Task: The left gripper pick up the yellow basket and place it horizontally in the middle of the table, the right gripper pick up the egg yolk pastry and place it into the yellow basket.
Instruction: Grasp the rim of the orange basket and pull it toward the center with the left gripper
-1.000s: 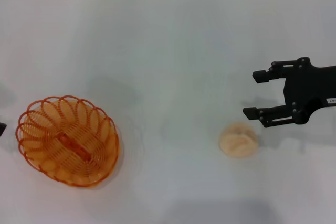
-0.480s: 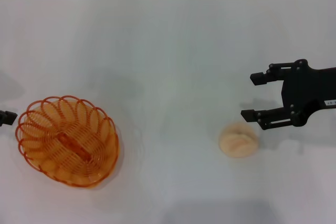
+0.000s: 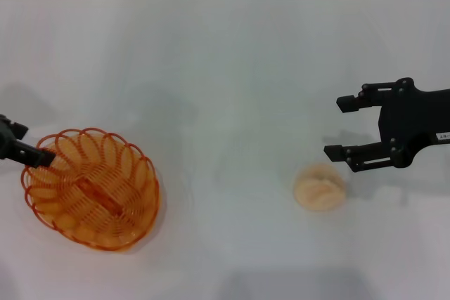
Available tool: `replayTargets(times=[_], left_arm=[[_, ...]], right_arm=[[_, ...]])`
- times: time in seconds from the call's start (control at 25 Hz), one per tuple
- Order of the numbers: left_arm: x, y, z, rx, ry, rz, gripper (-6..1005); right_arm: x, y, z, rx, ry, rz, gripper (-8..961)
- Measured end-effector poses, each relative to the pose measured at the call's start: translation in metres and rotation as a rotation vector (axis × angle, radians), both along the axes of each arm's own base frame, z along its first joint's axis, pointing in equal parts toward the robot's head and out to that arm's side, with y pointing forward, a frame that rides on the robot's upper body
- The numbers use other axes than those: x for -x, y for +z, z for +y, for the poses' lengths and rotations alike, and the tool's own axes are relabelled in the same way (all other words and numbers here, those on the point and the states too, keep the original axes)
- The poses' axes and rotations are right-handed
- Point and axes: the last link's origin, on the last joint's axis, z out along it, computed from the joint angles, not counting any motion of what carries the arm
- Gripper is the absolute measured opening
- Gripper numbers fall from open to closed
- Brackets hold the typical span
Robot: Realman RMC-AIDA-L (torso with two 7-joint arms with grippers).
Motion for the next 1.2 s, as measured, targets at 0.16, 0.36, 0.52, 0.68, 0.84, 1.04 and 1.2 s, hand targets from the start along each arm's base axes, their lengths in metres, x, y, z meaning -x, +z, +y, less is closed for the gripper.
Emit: replayTargets(times=[0.16, 0.36, 0.52, 0.68, 0.84, 1.04, 1.2], left_arm=[[0.000, -0.011, 0.003, 0.019, -0.004, 0.003, 867], [0.001, -0.019, 0.005, 0.031, -0.002, -0.001, 866], [0.001, -0.023, 0.004, 0.046, -0.003, 0.007, 866], [0.002, -0.024, 0.004, 0.046, 0.000, 0.010, 866], [0.003, -0.026, 0.004, 0.043, 0.005, 0.009, 785], [0.002, -0.030, 0.004, 0.049, 0.004, 0.003, 683], [0.002, -0.031, 0.003, 0.050, 0.005, 0.001, 618]], right_arm=[[0.000, 0.000, 0.000, -0.001, 0.001, 0.000, 785], [0.000, 0.001, 0.000, -0.002, 0.001, 0.000, 785], [0.001, 0.000, 0.001, -0.002, 0.002, 0.000, 784], [0.001, 0.000, 0.001, -0.002, 0.002, 0.000, 785], [0.001, 0.000, 0.001, -0.001, 0.002, 0.000, 785], [0.000, 0.001, 0.001, -0.002, 0.002, -0.001, 784], [0.000, 0.001, 0.001, -0.002, 0.002, -0.001, 784]])
